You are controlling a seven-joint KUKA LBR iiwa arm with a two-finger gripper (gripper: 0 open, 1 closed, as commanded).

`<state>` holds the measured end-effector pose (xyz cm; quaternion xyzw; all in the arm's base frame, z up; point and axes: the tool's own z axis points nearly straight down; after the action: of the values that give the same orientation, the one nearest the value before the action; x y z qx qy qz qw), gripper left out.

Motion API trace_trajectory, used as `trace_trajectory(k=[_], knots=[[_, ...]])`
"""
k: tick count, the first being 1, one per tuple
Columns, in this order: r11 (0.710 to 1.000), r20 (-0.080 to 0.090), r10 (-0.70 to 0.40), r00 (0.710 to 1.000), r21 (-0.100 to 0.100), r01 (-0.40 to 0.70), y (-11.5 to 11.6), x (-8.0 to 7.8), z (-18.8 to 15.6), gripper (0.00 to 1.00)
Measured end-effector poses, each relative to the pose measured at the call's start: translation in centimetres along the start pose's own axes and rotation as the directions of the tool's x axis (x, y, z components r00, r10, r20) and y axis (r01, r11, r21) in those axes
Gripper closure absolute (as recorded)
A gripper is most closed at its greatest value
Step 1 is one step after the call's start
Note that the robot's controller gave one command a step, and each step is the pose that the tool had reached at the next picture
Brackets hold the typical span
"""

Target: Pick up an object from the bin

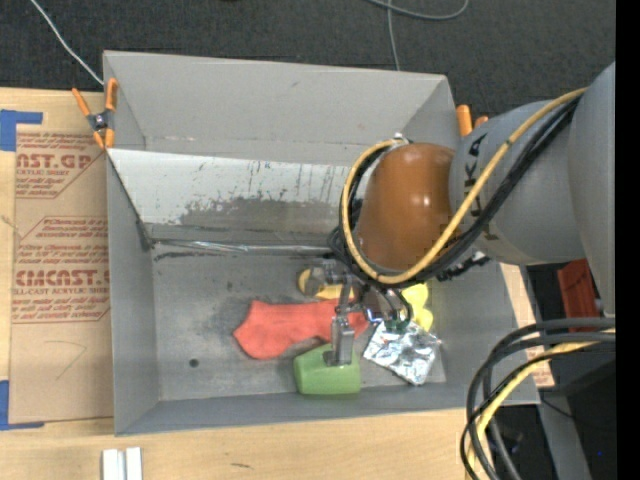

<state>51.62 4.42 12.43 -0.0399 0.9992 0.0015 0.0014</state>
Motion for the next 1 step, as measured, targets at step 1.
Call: trace_trajectory(k=[1], knots=[[1.0, 0.001, 0.001, 1.0, 0.0, -0.001, -0.01, -0.07, 0.09, 0.0]])
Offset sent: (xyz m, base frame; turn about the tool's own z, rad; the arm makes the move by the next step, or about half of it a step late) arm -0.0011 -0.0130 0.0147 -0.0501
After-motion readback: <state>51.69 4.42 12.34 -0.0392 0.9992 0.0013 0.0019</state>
